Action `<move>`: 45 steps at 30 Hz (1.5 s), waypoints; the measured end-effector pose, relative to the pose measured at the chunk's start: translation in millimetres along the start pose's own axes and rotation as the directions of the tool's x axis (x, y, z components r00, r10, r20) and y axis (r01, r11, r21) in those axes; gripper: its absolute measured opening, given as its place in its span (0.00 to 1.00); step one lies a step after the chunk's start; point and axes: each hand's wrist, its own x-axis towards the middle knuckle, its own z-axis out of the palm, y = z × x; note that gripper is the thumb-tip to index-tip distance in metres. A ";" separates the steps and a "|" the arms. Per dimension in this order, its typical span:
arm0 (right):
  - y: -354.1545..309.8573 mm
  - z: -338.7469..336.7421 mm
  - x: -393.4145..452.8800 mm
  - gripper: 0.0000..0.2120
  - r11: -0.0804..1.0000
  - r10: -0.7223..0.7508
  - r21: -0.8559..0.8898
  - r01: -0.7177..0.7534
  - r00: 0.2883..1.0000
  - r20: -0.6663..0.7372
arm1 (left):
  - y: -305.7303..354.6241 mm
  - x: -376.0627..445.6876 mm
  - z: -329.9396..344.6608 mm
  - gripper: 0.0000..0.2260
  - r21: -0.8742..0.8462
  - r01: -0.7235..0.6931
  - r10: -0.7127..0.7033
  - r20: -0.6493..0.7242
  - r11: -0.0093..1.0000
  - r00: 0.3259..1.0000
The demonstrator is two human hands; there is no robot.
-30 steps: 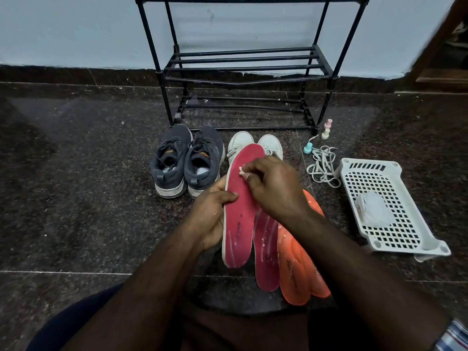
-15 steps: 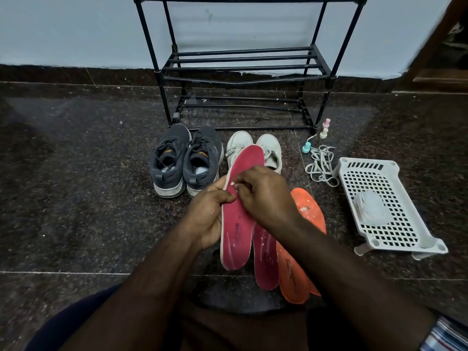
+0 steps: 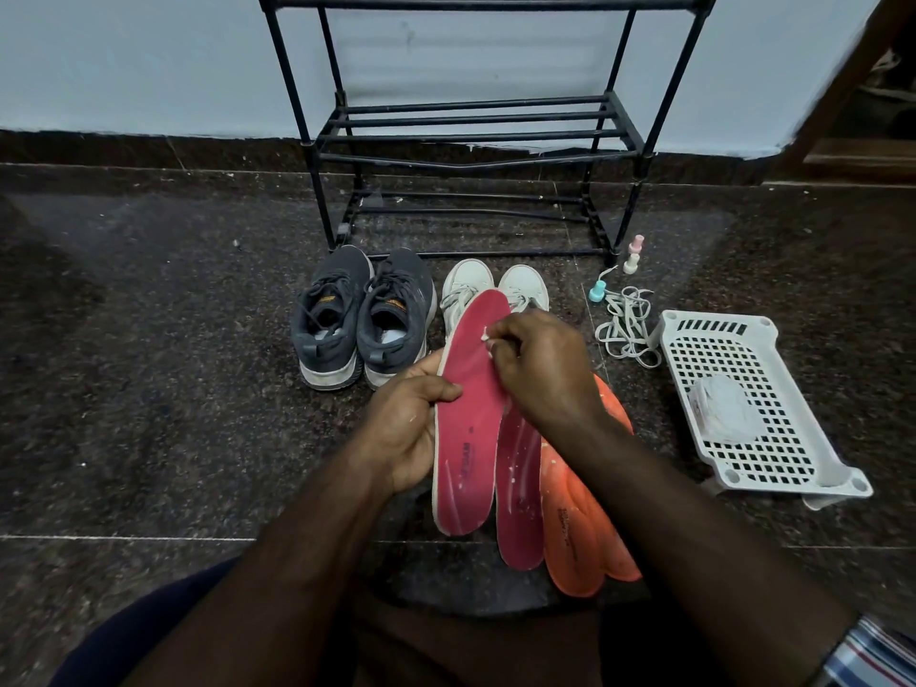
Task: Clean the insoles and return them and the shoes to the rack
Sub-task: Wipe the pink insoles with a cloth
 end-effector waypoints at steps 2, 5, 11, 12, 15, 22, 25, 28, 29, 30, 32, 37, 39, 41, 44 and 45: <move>-2.3 0.7 -3.0 0.05 1.000 -0.004 -0.002 0.005 1.000 0.030 | -0.9 -0.6 1.2 0.24 0.013 0.006 -0.006 -0.014 1.000 1.000; -16.3 8.8 -16.6 0.05 0.994 -0.103 0.050 0.099 0.991 0.090 | -0.7 1.3 -1.7 0.24 0.003 0.009 -0.009 -0.041 1.000 0.999; 2.5 3.9 -1.8 0.05 0.998 0.033 0.046 -0.036 0.997 0.066 | 1.3 -0.4 -5.8 0.23 0.007 0.021 -0.021 -0.033 1.000 0.999; 5.0 1.4 -0.3 0.05 0.990 0.087 0.100 -0.095 0.993 0.076 | 1.5 -0.2 -5.7 0.23 0.003 0.019 -0.019 -0.029 1.000 0.999; 5.7 -8.6 5.6 0.11 0.906 0.192 0.370 -0.205 0.979 0.072 | 2.0 2.0 -8.0 0.25 -0.024 0.004 -0.005 -0.047 1.000 0.999; 4.4 -22.5 10.6 0.16 0.780 0.253 0.565 -0.270 0.961 0.110 | 1.6 3.4 -11.0 0.25 -0.048 -0.013 0.010 -0.056 0.999 0.998; 8.7 -17.0 9.2 0.13 0.842 0.219 0.488 -0.229 0.972 0.079 | 2.1 3.7 -11.6 0.22 -0.030 -0.018 0.016 -0.060 0.999 0.998; 7.0 -13.0 3.8 0.17 0.953 0.053 0.297 -0.061 0.998 0.038 | 2.7 2.1 -8.6 0.20 -0.042 -0.023 0.020 -0.055 0.999 0.998; 5.0 -12.0 2.1 0.19 0.973 -0.013 0.231 0.006 0.999 0.030 | 2.8 1.5 -7.6 0.20 -0.056 -0.020 0.017 -0.054 0.998 0.998; 3.9 -10.9 1.8 0.19 0.982 -0.064 0.178 0.058 0.998 0.027 | 3.0 1.0 -6.6 0.19 -0.071 -0.016 0.012 -0.055 0.997 0.998; 3.4 -8.7 2.4 0.16 0.986 -0.132 0.103 0.128 0.991 0.034 | 2.9 -0.1 -5.4 0.18 -0.090 -0.006 0.000 -0.067 0.996 0.998; 5.4 -2.6 -2.3 0.12 0.992 -0.116 -0.030 0.120 0.987 0.110 | 3.6 0.2 -7.1 0.18 -0.103 -0.011 0.004 -0.074 0.995 0.997; 3.8 -3.3 -1.7 0.09 0.995 -0.094 -0.009 0.096 0.987 0.126 | 4.0 0.8 -8.5 0.18 -0.107 -0.013 0.005 -0.074 0.994 0.997; 0.5 -1.5 -2.2 0.06 0.995 -0.104 0.008 0.104 0.988 0.117 | 2.3 1.0 -7.1 0.17 -0.100 -0.014 0.005 -0.082 0.995 0.997; -8.3 7.6 -11.5 0.06 0.983 -0.184 0.007 0.185 0.973 0.141 | -0.4 2.2 -5.6 0.18 -0.078 -0.033 0.026 -0.092 0.996 0.995; -8.7 8.8 -12.2 0.08 0.981 -0.192 0.008 0.193 0.972 0.137 | -0.5 2.2 -6.0 0.18 -0.068 -0.035 0.030 -0.082 0.997 0.996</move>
